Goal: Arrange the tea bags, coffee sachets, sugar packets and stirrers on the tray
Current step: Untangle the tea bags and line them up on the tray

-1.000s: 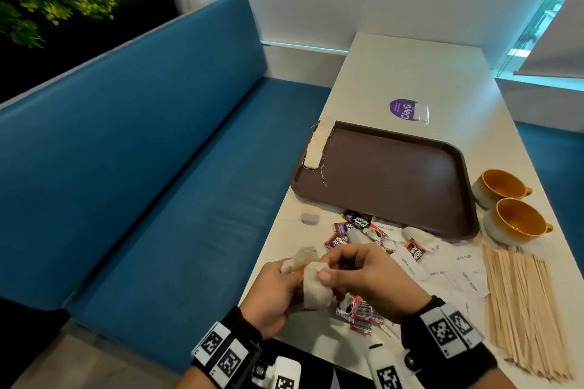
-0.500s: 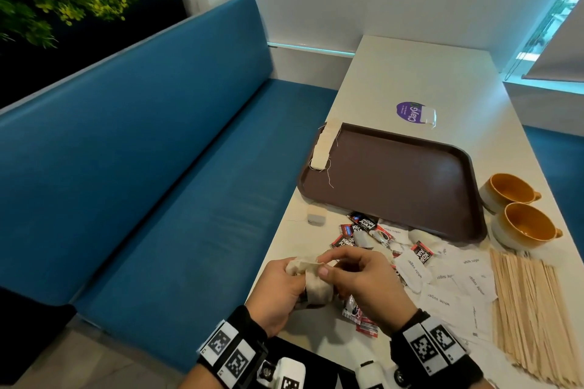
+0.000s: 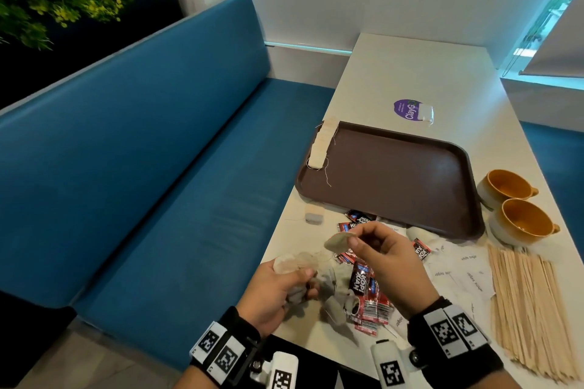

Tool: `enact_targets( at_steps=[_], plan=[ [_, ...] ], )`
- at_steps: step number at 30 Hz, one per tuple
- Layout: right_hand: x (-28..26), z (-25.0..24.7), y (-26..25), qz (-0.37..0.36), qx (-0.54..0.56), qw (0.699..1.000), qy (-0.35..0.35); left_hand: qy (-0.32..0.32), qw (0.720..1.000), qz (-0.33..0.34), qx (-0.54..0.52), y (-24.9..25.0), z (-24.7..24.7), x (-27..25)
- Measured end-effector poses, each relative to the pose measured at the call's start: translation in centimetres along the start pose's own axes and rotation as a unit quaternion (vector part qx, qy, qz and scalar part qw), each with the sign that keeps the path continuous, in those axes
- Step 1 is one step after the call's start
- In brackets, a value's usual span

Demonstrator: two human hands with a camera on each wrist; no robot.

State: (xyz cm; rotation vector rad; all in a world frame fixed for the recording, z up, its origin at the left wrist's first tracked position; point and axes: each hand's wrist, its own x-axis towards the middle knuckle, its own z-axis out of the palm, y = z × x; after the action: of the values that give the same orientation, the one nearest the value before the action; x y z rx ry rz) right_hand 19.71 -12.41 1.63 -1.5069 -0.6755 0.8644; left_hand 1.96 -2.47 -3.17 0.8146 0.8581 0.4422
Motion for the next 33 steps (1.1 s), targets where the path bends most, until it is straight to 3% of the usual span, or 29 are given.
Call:
enact_targets(
  at_steps=[5,11,15,18,21,23,24,26,29,31,33],
  plan=[
    [0.3,-0.9,0.6,0.052,-0.049,0.997,0.026,0.045,0.999,0.009,0.013,-0.1,1.1,0.6],
    [-0.5,-0.9,0.7,0.102,-0.004,0.994,-0.029,-0.003,1.000,0.006,-0.003,0.7,1.3,0.4],
    [-0.2,0.5,1.3,0.095,-0.030,0.994,-0.043,-0.055,0.998,0.011,0.006,0.7,1.7,0.1],
    [-0.1,1.2,1.1,0.095,-0.027,0.994,-0.052,-0.059,0.998,0.027,0.022,0.3,1.4,0.3],
    [-0.2,1.4,1.2,0.088,-0.026,0.995,-0.035,-0.010,1.000,0.028,0.004,0.5,0.9,0.5],
    [-0.6,1.4,1.4,0.050,-0.103,0.993,-0.032,0.031,0.999,0.024,-0.019,0.9,0.4,0.7],
    [-0.9,1.5,1.4,0.030,-0.152,0.986,-0.063,0.050,0.998,0.023,-0.031,1.2,0.2,0.8],
    [-2.0,1.9,1.4,-0.005,-0.268,0.947,-0.177,0.077,0.996,0.018,-0.035,1.9,-0.4,0.8],
    [-3.8,3.3,1.5,-0.068,-0.436,0.841,-0.313,0.090,0.995,0.019,-0.049,2.4,-1.3,1.0],
    [-4.5,4.1,1.7,-0.100,-0.526,0.762,-0.365,0.091,0.994,0.023,-0.057,2.4,-1.8,1.1],
    [-4.9,4.7,1.8,-0.124,-0.585,0.704,-0.383,0.091,0.994,0.023,-0.060,2.2,-2.0,1.1]
  ],
)
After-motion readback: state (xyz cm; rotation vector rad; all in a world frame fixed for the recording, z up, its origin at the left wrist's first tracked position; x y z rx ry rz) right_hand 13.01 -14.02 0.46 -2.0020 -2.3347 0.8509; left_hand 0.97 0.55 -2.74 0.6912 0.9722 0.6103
